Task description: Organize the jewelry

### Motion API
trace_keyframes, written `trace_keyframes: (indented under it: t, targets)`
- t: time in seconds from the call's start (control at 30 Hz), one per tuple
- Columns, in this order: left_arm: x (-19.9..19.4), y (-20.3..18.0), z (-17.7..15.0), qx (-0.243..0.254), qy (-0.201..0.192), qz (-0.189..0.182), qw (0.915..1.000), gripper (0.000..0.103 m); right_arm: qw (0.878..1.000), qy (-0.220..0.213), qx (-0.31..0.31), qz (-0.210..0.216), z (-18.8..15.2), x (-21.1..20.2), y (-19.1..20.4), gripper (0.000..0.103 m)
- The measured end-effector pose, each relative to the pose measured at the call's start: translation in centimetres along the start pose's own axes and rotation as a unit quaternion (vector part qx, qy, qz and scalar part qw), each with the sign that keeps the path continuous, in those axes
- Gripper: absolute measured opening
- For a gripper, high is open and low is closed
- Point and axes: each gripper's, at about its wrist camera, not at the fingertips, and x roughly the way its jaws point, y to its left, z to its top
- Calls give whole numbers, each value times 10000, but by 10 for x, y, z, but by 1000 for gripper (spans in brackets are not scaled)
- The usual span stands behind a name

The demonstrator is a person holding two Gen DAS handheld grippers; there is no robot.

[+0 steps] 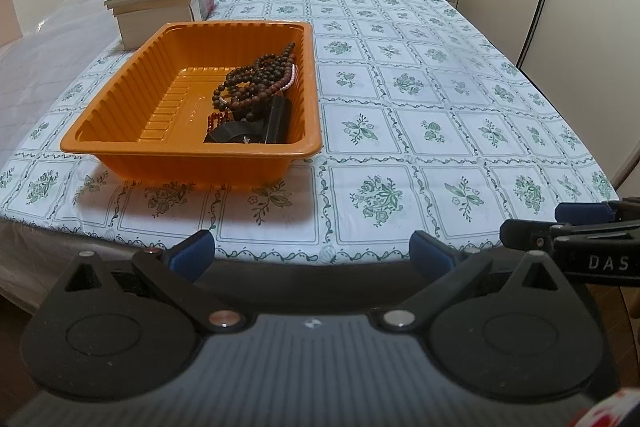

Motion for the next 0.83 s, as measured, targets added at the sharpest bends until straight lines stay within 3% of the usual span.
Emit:
trace_keyframes:
  t: [0.83]
  targets:
    - [-3,4,0,-95,-179,8,9998,103,10000,-6,-6,-1,-1,-1,2,75]
